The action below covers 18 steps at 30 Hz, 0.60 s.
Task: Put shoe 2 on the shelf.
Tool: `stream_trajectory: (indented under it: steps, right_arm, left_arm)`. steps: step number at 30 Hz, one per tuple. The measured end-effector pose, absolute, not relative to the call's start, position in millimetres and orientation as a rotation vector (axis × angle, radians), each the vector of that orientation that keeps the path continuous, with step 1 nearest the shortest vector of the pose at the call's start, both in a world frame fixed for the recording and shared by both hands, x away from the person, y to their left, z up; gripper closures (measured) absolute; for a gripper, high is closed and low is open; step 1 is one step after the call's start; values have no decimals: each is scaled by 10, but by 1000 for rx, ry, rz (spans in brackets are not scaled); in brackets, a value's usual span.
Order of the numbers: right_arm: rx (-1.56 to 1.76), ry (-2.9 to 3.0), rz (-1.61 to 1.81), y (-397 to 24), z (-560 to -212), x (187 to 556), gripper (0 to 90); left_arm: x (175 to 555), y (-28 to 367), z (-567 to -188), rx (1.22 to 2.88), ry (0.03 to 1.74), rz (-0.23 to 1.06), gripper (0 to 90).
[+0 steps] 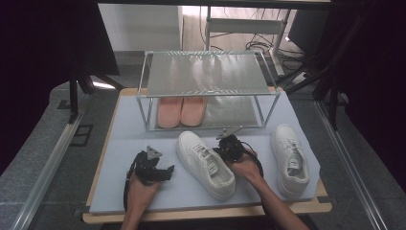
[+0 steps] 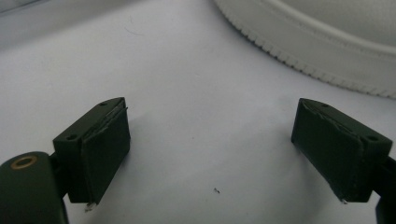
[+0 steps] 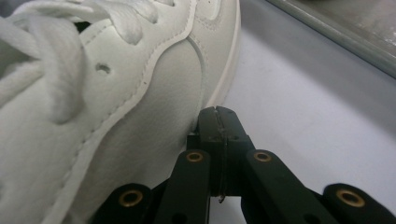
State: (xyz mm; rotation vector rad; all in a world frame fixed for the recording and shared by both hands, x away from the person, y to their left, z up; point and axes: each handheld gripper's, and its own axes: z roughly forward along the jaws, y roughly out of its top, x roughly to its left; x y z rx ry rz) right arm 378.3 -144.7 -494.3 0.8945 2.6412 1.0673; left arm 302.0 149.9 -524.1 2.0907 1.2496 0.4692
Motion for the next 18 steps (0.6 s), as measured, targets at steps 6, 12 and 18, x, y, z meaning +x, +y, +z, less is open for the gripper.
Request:
stream_trajectory:
  steps: [6,12,18]
  right_arm:
    - [904,2634,1038,-1531,-4886,3755,900]
    - [939,2620,1049,-1733,-4765,3634,900]
    - [959,2621,1055,-1867,-4659,3473,857]
  left_arm:
    - [3019,1501,-5239,2097,1247,470,117]
    - [3019,1500,-5239,2097,1247,470,117]
    - [3021,1503,-5238,2100,1244,472,117]
